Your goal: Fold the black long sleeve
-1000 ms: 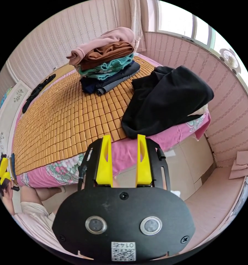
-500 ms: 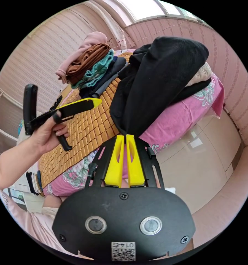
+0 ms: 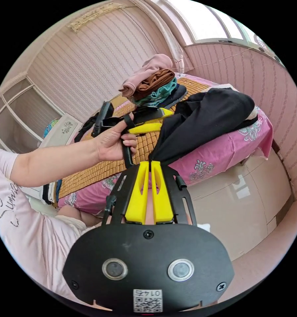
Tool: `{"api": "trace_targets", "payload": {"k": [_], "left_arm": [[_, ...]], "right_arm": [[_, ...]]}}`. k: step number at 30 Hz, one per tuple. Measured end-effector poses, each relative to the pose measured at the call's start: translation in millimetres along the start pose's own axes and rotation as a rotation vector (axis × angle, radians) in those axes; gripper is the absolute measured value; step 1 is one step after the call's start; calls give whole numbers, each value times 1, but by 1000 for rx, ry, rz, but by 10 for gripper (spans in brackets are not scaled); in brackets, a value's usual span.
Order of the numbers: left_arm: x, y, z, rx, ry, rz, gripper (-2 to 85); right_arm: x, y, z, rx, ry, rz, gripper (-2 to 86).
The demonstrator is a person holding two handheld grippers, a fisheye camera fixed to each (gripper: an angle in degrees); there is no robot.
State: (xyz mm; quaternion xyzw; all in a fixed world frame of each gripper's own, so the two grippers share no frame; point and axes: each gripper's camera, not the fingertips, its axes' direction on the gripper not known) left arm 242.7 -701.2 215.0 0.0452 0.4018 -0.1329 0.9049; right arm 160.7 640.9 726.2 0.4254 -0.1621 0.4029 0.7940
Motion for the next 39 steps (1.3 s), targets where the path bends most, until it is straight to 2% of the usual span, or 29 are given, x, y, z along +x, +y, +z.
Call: {"api": "trace_targets", "payload": {"k": [1,3,5,10,14,20,23,26,28,30,32,33,35,36,39], "left_arm": [[-1,5,3,-32,3,4,109],[-5,25,1,-159,17,8,28],[-5,45,-26,-104,-2,51,12],[-19,109,-128,5,-53,82,-6],[-20,162,-256,281,-134,58,-9],[77,218,-440,681,-402,350,-8],[116,270,-492,754,-538,441,-3],[107,338,-515,819,-638,418,-5],[80,378,-518,812,-737,319,-8],[19,427,-514,751,-833,77,-9],[-35,457,-506,631,-820,-112,-9],[-70,477,-501,562,-763,-271,-9],[-106,504,-492,494,-655,-395,-7],[-113,518,-490,496,-637,-416,-5],[-102,531,-486,488,-739,-358,15]], "right_arm": [[-5,2,3,-20,-3,-15,5],[-23,15,13,-85,40,-70,5],[-31,25,15,-108,34,-93,5],[-45,25,13,-73,-143,-101,5],[-81,-32,15,24,-187,-224,4],[-166,-169,-24,321,-352,-418,3],[-199,-198,-29,362,-408,-476,3],[-213,-199,7,285,-317,-493,3],[-207,-197,47,170,-296,-434,4],[-189,-190,104,17,-275,-325,4],[-178,-182,152,-132,-191,-278,5],[-170,-174,183,-250,-125,-255,5],[-159,-162,218,-389,-73,-220,5],[-154,-156,231,-442,-55,-192,5],[-153,-158,235,-463,-37,-176,6]]}}
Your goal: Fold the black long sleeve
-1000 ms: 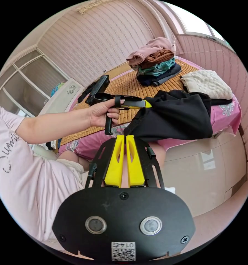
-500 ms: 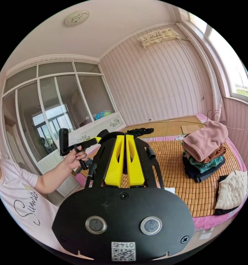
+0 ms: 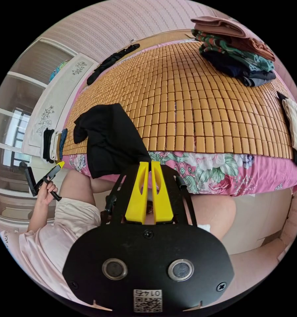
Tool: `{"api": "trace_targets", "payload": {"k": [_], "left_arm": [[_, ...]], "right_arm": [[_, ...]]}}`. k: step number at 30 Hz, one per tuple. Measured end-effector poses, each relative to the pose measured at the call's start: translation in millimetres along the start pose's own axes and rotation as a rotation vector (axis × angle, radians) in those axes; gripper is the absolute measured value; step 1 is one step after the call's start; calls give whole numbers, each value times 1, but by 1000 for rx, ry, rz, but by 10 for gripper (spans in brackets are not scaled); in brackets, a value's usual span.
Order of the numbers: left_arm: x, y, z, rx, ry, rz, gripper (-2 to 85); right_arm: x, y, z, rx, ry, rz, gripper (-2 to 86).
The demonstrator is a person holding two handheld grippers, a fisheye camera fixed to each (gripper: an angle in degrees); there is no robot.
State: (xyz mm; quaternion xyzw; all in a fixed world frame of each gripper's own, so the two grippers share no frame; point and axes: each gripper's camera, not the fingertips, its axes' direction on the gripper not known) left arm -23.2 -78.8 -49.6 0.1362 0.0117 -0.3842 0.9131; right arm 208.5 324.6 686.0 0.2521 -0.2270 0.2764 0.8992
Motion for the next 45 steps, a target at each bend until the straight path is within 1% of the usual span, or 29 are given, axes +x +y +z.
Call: {"api": "trace_targets", "payload": {"k": [2,4,6,7,9,10,12,13,15,17,18,20,22,24,25,26,29,32,35,45], "left_arm": [[8,-4,1,-26,-13,79,44],[20,-10,12,-96,-51,173,68],[35,-13,38,-222,-98,284,88],[38,-13,46,-259,-111,303,89],[41,-15,75,-423,-156,354,89],[41,-15,80,-439,-152,360,89],[42,-19,88,-442,-39,354,90],[42,-19,89,-445,-32,355,89],[39,-16,102,-498,-144,369,64],[34,-14,97,-475,-165,387,23],[27,-14,90,-472,-129,370,5],[14,-14,69,-439,-79,344,-4],[-2,-11,40,-381,-33,318,-8],[-29,-4,-6,-240,94,250,-9],[-36,-3,-16,-221,110,227,-9],[-48,-2,-31,-221,100,196,-10],[-70,9,-59,-209,63,190,-10],[-84,21,-64,-242,66,179,-10],[-85,28,-67,-269,57,208,-10],[-91,35,-93,-247,74,267,-10]], "right_arm": [[-2,-8,-7,2,4,-15,6],[-4,-18,-17,15,4,-29,6],[-7,-31,-28,29,5,-42,6],[-8,-34,-30,30,3,-43,6],[-10,-43,-37,34,-3,-43,6],[-11,-45,-39,36,-5,-43,6],[-15,-49,-44,38,-7,-53,6],[-16,-50,-45,39,-6,-55,6],[-18,-54,-48,35,3,-55,5],[-17,-58,-49,26,7,-48,5],[-15,-60,-50,22,9,-43,5],[-11,-63,-53,22,8,-35,5],[-6,-65,-56,24,6,-26,5],[3,-67,-55,7,13,-9,5],[5,-67,-54,2,18,-2,5],[9,-67,-52,-7,33,14,5],[19,-65,-48,-33,27,46,5],[26,-62,-45,-56,27,63,5],[32,-57,-43,-68,20,77,6],[55,-38,-42,-92,-23,118,6]]}}
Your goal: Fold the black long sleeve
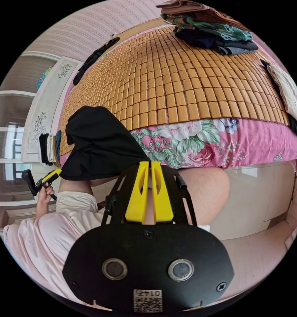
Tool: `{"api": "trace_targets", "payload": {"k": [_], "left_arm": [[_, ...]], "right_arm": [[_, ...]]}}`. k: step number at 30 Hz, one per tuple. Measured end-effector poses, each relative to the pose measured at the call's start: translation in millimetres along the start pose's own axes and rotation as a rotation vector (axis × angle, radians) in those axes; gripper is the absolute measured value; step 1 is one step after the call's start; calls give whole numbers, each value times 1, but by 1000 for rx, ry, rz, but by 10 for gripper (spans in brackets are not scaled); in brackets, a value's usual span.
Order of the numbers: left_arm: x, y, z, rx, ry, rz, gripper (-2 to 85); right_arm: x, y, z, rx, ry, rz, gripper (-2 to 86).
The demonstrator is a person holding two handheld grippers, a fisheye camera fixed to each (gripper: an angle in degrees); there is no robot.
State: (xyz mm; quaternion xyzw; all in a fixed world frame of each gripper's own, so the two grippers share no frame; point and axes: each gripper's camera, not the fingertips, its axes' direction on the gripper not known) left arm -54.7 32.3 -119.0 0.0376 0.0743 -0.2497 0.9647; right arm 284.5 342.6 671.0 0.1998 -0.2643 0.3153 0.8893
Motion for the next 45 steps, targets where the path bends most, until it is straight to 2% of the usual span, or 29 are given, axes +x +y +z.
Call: {"api": "trace_targets", "payload": {"k": [10,13,16,18,20,22,23,25,30,31,34,37,38,40,43,45], "left_arm": [[-2,21,-37,98,26,1,-10],[-7,26,-69,239,96,-23,-10],[-8,28,-123,447,152,7,-10],[-8,38,-192,759,259,58,-10],[-9,44,-243,931,243,91,-10],[-10,42,-278,979,149,103,-10],[-10,34,-286,922,114,114,-10],[-13,19,-275,782,158,108,-9],[22,-11,-146,364,175,75,-4],[30,-15,-131,329,172,83,-3],[78,-38,-64,196,188,195,31],[134,-73,7,-25,219,352,67],[155,-85,33,-95,173,411,77],[178,-101,65,-152,77,449,103],[196,-125,102,-183,50,422,103],[200,-134,134,-315,52,440,45]], "right_arm": [[27,35,-6,8,-38,-7,5],[33,46,-25,72,-187,-20,4],[24,52,-81,215,-366,-140,3],[9,57,-145,369,-490,-277,2],[-11,58,-188,431,-463,-389,2],[-38,60,-215,467,-368,-488,1],[-53,62,-224,479,-316,-543,1],[-67,66,-224,489,-265,-579,1],[-62,86,-182,414,-107,-505,1],[-57,89,-180,415,-108,-487,1],[-25,106,-183,424,-134,-383,2],[-2,127,-192,444,-111,-318,2],[5,136,-194,447,-97,-297,2],[14,149,-198,448,-87,-272,2],[29,171,-203,452,-79,-231,3],[40,183,-206,452,-85,-206,3]]}}
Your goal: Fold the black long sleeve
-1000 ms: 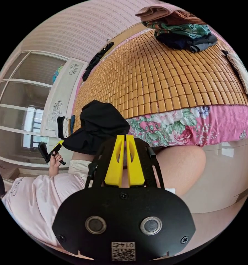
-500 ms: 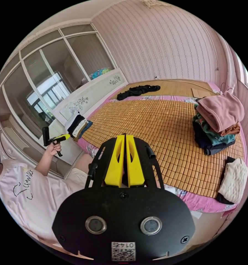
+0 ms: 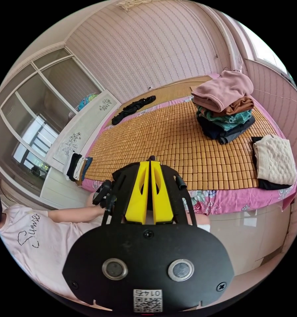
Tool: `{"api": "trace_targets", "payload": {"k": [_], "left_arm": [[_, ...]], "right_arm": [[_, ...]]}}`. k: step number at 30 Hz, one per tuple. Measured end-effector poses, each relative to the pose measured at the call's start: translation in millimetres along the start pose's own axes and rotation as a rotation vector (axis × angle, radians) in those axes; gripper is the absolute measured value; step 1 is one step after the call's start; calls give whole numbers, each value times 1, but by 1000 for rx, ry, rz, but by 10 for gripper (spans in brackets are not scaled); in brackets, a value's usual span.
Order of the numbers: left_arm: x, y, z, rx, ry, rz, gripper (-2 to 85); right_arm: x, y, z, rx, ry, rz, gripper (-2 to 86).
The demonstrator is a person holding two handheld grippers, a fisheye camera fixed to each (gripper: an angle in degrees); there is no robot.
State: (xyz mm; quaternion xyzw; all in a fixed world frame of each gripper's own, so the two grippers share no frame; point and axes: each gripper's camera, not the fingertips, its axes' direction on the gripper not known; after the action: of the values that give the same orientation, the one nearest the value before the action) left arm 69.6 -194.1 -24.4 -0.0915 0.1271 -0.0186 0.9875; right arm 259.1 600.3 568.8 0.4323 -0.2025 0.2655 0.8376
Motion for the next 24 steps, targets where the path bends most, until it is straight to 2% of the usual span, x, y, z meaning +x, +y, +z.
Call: {"api": "trace_targets", "payload": {"k": [2,4,7,10,14,18,22,24], "left_arm": [[-5,3,7,-45,-38,4,4],[-11,17,-3,-15,-6,-7,-4],[-27,56,-46,126,61,-75,-8],[-41,105,-100,285,42,-147,-9],[-60,172,-169,487,-21,-297,-10],[-67,225,-244,698,-72,-380,-10],[-67,255,-319,840,-161,-375,-10],[-71,261,-374,882,-284,-357,-10]], "right_arm": [[5,5,-8,3,2,9,3],[8,9,-18,15,18,6,3],[18,10,-33,42,31,7,3],[33,9,-45,73,-11,41,3],[42,6,-60,124,-100,66,3],[29,-8,-80,149,-131,2,3],[10,-41,-94,161,-175,-86,3],[-10,-78,-98,168,-204,-135,2]]}}
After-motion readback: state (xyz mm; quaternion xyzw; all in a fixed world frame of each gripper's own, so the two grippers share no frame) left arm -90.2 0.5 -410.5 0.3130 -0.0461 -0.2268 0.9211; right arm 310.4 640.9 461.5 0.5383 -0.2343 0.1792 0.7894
